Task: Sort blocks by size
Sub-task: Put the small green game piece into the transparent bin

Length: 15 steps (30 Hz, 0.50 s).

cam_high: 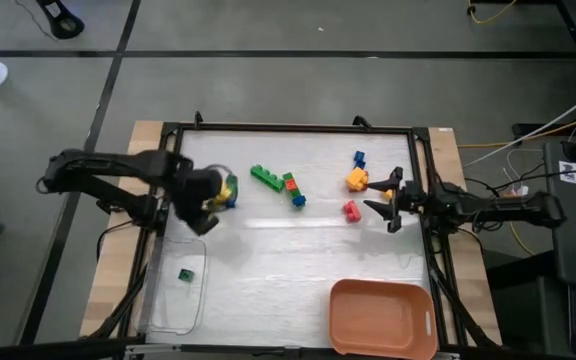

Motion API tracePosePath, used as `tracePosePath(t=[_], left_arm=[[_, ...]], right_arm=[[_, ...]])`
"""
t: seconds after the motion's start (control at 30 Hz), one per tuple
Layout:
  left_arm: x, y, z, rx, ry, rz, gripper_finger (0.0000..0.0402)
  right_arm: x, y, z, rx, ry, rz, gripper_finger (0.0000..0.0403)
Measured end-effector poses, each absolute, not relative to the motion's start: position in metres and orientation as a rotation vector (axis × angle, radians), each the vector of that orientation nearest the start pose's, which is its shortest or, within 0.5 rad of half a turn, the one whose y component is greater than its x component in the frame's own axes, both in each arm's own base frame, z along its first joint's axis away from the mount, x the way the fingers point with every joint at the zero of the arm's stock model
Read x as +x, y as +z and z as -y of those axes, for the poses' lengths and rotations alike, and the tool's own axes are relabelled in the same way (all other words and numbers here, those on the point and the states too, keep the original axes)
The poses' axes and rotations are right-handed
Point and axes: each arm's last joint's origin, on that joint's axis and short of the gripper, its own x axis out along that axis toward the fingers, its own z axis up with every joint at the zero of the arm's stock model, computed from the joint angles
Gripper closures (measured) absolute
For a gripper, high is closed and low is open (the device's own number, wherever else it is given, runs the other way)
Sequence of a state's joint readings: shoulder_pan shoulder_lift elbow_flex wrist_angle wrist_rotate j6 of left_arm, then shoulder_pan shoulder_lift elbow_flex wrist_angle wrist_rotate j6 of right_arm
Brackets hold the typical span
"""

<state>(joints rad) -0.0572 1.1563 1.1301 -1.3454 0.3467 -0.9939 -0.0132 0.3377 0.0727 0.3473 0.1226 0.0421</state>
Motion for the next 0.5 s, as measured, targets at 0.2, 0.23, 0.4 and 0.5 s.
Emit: tracePosePath(t=[0.2,0.23,0.4,0.5], left_arm=[[0.167,0.306,0.063,-1.11,0.485,-1.52,0.03],[0.165,0.306,0.068,-1.123,0.512,-1.53,0.0297],[0.158,0.299,0.088,-1.143,0.561,-1.565,0.0282],[0.154,0.295,0.094,-1.129,0.59,-1.589,0.0272]], right_arm=[[0.139,0.207,0.005,-0.012,-0.136,-0.005,0.0159],[0.144,0.21,0.005,-0.018,-0.136,-0.023,0.0159],[0.169,0.22,0.006,-0.068,-0.123,-0.112,0.0159],[0.188,0.222,0.006,-0.095,-0.115,-0.174,0.0159]])
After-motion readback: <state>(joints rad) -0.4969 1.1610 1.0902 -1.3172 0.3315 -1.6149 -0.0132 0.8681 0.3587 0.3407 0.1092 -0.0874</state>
